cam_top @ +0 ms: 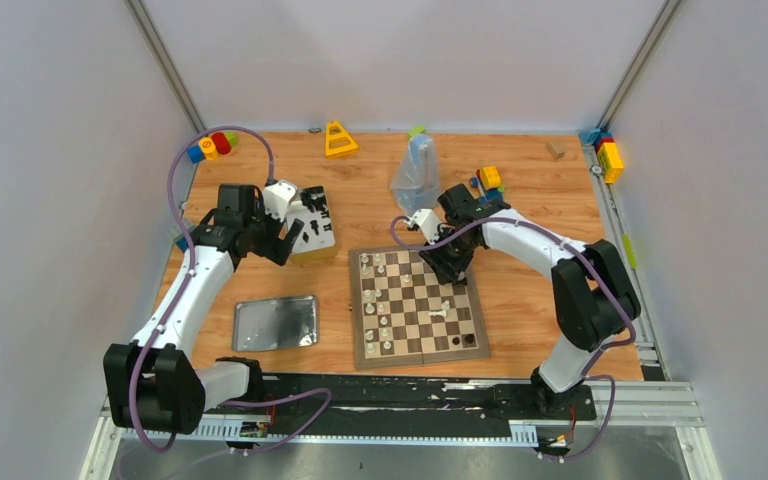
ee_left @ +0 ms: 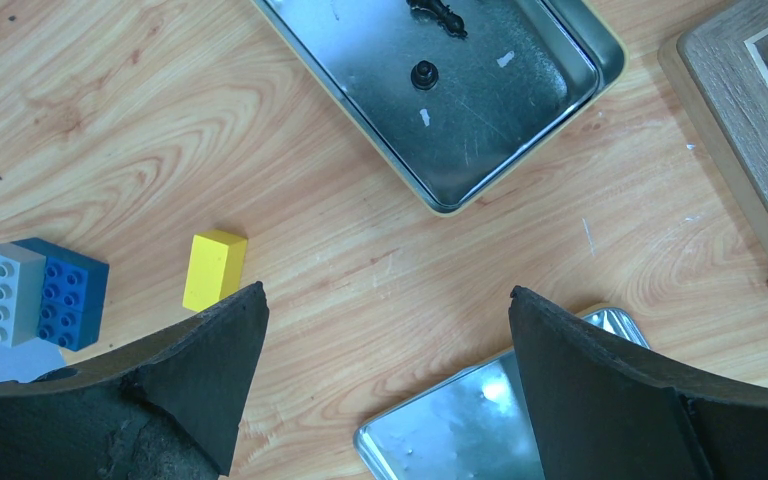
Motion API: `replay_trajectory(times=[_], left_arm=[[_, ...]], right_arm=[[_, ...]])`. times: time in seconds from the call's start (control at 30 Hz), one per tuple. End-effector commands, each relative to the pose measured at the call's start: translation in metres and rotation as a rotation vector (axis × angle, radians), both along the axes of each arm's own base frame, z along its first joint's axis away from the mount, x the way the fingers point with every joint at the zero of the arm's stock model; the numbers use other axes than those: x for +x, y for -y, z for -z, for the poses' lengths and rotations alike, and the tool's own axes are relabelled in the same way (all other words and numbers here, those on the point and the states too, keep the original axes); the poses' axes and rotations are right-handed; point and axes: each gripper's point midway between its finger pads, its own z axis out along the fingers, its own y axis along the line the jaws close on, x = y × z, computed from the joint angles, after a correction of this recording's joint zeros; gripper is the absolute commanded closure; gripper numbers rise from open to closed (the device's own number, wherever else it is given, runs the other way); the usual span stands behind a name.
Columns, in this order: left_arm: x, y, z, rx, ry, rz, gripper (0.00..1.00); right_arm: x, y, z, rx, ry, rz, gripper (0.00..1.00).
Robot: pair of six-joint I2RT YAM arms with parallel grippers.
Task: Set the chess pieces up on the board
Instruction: Place the chess piece on the chessboard, then pick up the chess piece from the chessboard.
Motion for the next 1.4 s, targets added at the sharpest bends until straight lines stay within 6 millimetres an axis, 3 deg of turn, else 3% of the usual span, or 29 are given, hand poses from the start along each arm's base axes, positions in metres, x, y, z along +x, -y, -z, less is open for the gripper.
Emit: replay_trajectory(times=[0.0, 0.17, 0.3, 0.7, 1.23, 1.37], left_arm=[[0.002, -0.001, -0.002, -0.004, 0.016, 0.0, 0.02], [0.002, -0.001, -0.003, -0.004, 0.017, 0.0, 0.02], [0.002, -0.001, -0.003, -0.005, 0.019, -0.001, 0.02], [0.002, -0.001, -0.004, -0.007, 0.021, 0.001, 0.02], [0.003, -0.001, -0.001, -0.006, 0.013, 0.001, 0.02], [0.003, -0.001, -0.002, -0.004, 0.015, 0.0, 0.02]], right_arm=[[0.008, -0.005, -0.035, 0.059, 0.086, 0.006, 0.53], [-0.002, -0.01, -0.059, 0.115, 0.099, -0.009, 0.49], [-0.02, -0.01, -0.066, 0.143, 0.065, -0.007, 0.47], [-0.061, -0.01, -0.041, 0.146, -0.045, -0.045, 0.41], [-0.063, -0.012, -0.021, 0.115, -0.085, -0.054, 0.53], [-0.063, -0.012, -0.018, 0.111, -0.093, -0.054, 0.6]])
